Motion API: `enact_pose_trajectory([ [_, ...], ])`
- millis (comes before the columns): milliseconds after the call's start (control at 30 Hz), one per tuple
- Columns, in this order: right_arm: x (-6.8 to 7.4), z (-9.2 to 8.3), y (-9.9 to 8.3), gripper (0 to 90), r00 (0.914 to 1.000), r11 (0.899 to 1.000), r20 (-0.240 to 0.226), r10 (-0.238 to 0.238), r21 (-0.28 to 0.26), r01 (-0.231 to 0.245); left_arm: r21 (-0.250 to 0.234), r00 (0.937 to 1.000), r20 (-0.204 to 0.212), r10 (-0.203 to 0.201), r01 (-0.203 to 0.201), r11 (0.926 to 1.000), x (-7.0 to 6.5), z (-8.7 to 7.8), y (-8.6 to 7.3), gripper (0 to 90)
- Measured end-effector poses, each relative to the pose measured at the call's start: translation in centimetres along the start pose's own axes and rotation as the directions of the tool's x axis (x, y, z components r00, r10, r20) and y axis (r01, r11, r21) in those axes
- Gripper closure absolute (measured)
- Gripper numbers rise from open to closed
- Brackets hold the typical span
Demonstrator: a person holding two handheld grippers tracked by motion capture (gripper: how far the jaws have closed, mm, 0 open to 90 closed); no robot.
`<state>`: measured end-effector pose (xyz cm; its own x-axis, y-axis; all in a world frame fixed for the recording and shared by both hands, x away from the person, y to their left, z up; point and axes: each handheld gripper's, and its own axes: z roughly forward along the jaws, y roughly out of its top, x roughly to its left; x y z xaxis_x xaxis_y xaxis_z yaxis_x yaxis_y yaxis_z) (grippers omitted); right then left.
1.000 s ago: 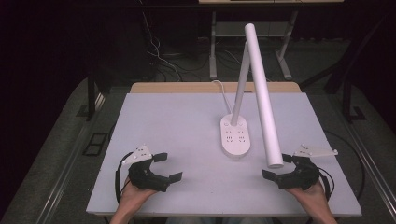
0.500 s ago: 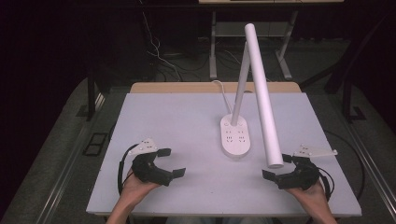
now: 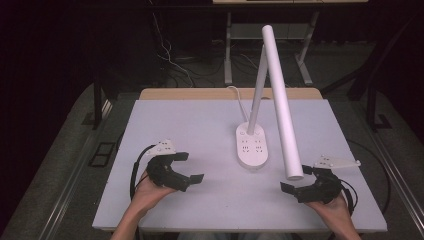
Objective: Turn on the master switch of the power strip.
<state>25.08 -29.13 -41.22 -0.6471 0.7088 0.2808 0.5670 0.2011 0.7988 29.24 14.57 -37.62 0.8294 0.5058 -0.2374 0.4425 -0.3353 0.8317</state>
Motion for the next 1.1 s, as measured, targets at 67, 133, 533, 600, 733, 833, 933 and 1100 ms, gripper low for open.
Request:
enact_pose_trajectory([
  [67, 0.0, 0.0, 0.0, 0.2, 1.0000, 1.000, -0.001, 0.002, 0.003, -0.002, 0.006, 1.0000, 0.004, 0.005, -0.005, 1.0000, 0.1, 0.3, 0.5, 1.9],
  [133, 0.1, 0.0, 0.0, 0.2, 1.0000, 1.000, -0.001, 0.003, 0.004, -0.003, 0.013, 1.0000, 0.006, 0.006, -0.006, 0.9999, 0.2, 0.6, 1.0, 1.9],
  [533, 0.0, 0.0, 0.0, 0.2, 1.0000, 1.000, -0.004, -0.004, 0.005, 0.004, 0.057, 0.9995, 0.016, 0.028, -0.029, 0.9979, 0.7, 1.6, 3.0, 1.9],
  [600, 0.0, 0.0, 0.0, 0.1, 1.0000, 1.000, -0.004, -0.004, 0.005, 0.004, 0.069, 0.9991, 0.020, 0.038, -0.040, 0.9969, 0.8, 1.7, 3.4, 2.1],
  [733, 0.0, 0.0, 0.0, 0.2, 1.0000, 1.000, -0.004, -0.004, 0.006, 0.004, 0.083, 0.9985, 0.023, 0.050, -0.052, 0.9952, 1.1, 1.8, 4.1, 2.3],
  [833, 0.0, 0.0, 0.0, 0.2, 1.0000, 1.000, -0.003, -0.002, 0.007, 0.002, 0.083, 0.9982, 0.025, 0.055, -0.057, 0.9949, 1.2, 2.0, 4.7, 2.4],
  [933, 0.0, 0.0, -0.1, 0.2, 1.0000, 1.000, -0.003, -0.008, 0.009, 0.008, 0.102, 0.9976, 0.028, 0.063, -0.066, 0.9926, 1.3, 2.4, 5.1, 2.5],
  [1100, -0.1, 0.0, -0.1, 0.1, 1.0000, 1.000, -0.003, -0.006, 0.010, 0.006, 0.125, 0.9963, 0.036, 0.078, -0.082, 0.9888, 1.4, 3.1, 5.9, 2.8],
])
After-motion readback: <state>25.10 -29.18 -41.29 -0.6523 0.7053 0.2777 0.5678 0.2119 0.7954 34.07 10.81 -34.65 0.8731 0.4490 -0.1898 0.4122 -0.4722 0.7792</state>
